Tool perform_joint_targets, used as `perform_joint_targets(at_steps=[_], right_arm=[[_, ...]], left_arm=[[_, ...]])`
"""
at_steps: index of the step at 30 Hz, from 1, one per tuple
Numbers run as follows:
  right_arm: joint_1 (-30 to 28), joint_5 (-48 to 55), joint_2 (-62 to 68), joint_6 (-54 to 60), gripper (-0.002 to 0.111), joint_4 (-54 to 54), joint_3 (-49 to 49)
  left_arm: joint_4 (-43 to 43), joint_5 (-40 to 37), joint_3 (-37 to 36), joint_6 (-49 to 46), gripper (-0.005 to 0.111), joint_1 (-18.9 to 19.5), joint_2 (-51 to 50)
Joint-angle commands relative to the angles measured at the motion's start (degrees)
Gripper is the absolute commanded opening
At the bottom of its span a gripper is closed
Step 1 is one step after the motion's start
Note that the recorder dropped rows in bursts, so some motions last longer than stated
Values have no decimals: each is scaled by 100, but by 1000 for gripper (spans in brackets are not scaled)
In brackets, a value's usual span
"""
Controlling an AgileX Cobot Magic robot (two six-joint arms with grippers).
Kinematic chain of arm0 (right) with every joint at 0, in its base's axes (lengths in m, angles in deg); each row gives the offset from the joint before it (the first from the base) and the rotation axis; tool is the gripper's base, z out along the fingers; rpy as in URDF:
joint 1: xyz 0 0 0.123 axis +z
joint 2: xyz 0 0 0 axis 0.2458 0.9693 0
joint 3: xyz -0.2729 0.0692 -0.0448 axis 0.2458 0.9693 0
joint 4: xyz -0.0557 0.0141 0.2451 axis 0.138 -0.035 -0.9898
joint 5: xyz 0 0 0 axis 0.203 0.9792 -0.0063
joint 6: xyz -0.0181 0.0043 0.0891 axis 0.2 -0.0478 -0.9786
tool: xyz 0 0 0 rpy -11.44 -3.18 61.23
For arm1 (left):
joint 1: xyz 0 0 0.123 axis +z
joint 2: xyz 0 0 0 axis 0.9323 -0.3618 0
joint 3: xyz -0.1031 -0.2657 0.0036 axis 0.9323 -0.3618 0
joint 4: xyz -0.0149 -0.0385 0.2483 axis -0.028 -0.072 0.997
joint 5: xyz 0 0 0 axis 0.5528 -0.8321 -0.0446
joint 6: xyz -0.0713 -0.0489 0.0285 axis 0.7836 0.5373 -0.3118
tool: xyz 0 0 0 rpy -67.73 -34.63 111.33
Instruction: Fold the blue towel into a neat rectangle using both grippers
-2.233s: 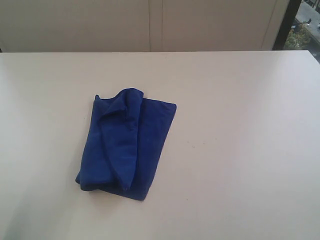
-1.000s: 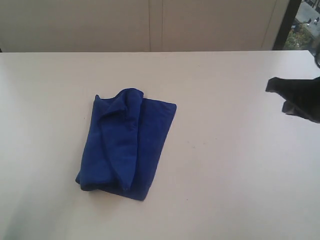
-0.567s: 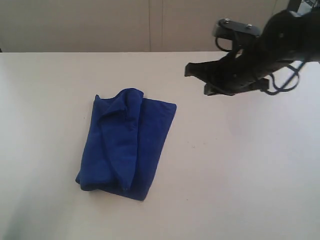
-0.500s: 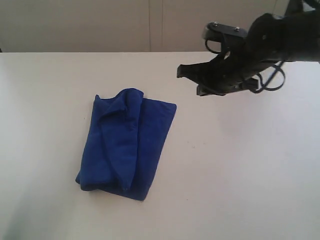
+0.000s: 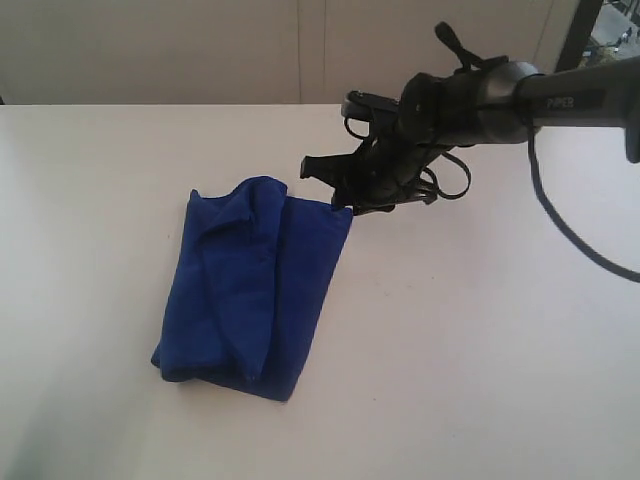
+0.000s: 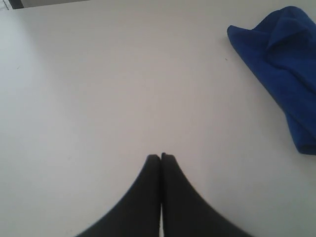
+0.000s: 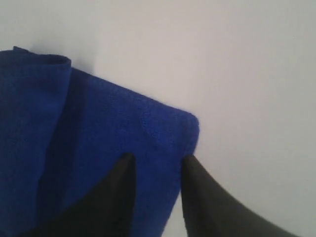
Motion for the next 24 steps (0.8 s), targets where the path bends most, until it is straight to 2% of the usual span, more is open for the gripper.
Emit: perform_joint_targets(at_steps=[1,19,21,22,24], right_arm=[[7,-1,176,67,33,45,-144],[-3,-457,568,23,32,168,-156],[-3,-457,542,23,23,155,-156],[-3,-457,502,23,12,155,-156],[-3,-457,460,23,2,155,-156]], left_arm=[[-5,-1,-26,37,0,27,27],[-5,-1,-26,37,0,27,27],[-5,-1,-26,37,0,27,27],[-5,-1,-26,37,0,27,27],[-5,-1,-26,37,0,27,27]])
